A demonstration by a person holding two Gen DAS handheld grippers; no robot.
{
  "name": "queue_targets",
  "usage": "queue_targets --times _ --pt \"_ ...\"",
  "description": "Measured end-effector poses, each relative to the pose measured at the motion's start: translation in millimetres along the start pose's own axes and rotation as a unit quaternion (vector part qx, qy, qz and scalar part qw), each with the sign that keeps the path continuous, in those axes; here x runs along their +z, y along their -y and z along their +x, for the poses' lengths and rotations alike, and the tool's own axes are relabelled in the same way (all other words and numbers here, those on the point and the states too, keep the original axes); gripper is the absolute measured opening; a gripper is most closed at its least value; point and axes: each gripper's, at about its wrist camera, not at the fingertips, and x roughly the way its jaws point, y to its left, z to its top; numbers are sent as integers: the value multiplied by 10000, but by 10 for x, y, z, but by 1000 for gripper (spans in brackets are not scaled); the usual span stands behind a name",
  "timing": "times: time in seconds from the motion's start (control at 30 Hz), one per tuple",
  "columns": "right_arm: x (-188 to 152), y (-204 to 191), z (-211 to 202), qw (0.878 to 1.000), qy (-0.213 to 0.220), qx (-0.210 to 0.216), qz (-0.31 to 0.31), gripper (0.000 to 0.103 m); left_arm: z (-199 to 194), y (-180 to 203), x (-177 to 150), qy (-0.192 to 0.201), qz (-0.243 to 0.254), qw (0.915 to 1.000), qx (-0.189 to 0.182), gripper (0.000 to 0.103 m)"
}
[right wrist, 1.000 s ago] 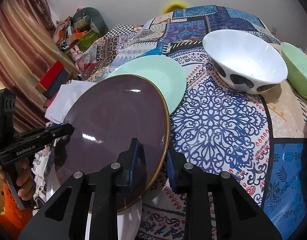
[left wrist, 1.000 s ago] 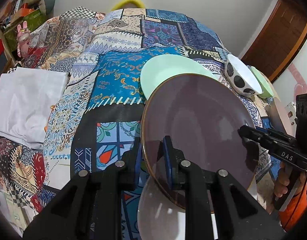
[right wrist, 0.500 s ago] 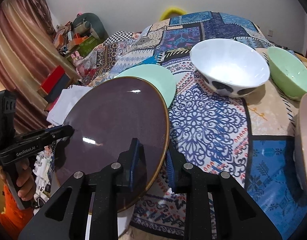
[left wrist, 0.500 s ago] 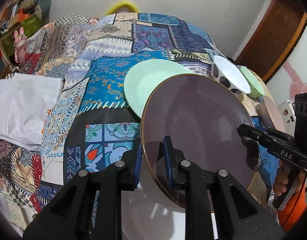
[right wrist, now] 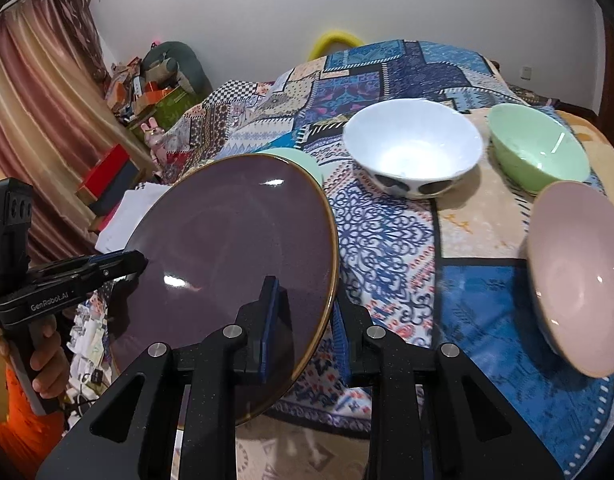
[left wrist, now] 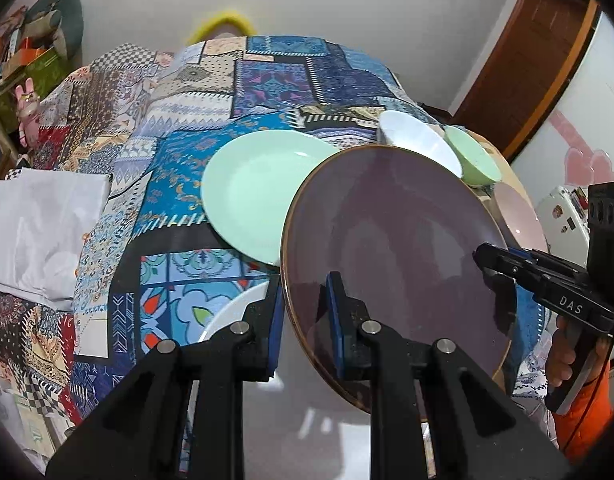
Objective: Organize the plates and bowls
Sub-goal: 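Lift the purple plate off the white plate and carry it toward the pink bowl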
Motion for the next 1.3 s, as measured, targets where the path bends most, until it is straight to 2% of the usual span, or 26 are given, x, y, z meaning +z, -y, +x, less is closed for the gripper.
queue_targets --times 0.5,1.0,1.3 --pt "-148 294 -366 9996 194 -131 179 23 -62 524 -34 -111 222 9996 -166 20" --pt "-327 716 -496 9985 175 -248 464 23 279 948 -123 -501 246 9981 -257 20" --pt "-405 882 -380 9979 -25 -256 603 23 545 1027 -140 -771 278 9964 -224 20"
